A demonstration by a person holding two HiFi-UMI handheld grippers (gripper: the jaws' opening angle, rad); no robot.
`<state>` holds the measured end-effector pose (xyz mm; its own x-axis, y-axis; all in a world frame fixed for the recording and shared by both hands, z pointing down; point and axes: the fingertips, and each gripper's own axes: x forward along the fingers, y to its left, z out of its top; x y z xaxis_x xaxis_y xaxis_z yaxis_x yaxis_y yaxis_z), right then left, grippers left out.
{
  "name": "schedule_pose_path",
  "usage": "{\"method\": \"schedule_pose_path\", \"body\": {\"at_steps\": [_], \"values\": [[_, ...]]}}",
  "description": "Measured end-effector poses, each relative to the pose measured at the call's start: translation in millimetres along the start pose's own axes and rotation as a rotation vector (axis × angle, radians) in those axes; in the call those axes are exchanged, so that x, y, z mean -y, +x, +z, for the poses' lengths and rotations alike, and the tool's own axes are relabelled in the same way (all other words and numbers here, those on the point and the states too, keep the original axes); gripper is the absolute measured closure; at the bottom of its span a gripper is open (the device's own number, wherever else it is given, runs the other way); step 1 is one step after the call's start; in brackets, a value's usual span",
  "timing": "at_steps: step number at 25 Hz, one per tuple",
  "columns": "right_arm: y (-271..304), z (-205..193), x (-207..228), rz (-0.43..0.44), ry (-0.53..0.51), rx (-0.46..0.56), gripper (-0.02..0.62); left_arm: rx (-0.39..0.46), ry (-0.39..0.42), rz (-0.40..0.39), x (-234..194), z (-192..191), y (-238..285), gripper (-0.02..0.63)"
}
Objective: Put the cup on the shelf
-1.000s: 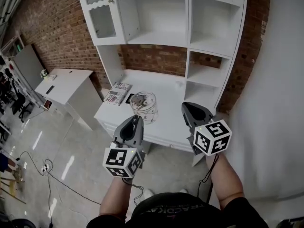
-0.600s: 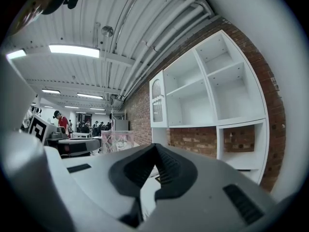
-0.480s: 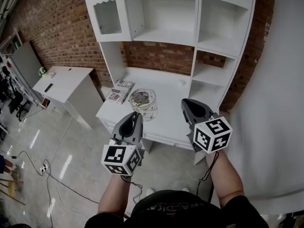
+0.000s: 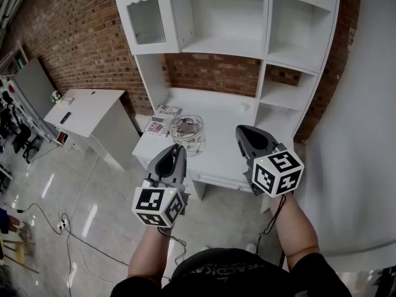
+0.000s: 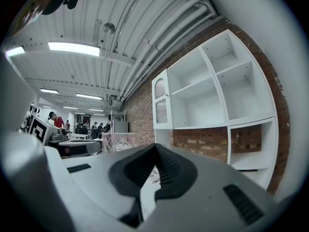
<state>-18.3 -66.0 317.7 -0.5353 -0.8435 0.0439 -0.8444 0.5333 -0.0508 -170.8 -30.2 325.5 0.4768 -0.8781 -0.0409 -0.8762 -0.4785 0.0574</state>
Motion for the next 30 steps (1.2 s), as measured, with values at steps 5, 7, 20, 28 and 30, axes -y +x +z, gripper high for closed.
{"method": "schedule_pose_path", "body": {"at_steps": [5,7,20,28,30], "values": [[13,0,-14,-0.013,0.008,0.004,0.595,0.0,-0.001,-0.016,-18,2,-4,0.568],[17,-2,-20,-0.016,0.012,0.0,0.595,-0.001,-0.003,-0.021,-23,2,-5,0.568],[45,-2,-6,-0.031,0.011,-0.007,0.595,0.005,-0.004,-0.046,-36,0,21,0.568],[73,3,40,-0.019,0.009,-0.011,0.595,0.016,0.0,-0.04,-36,2,73,0.568],[83,6,52,-0.013,0.005,-0.012,0.595,0.02,0.001,-0.037,-37,4,88,0.568]]}}
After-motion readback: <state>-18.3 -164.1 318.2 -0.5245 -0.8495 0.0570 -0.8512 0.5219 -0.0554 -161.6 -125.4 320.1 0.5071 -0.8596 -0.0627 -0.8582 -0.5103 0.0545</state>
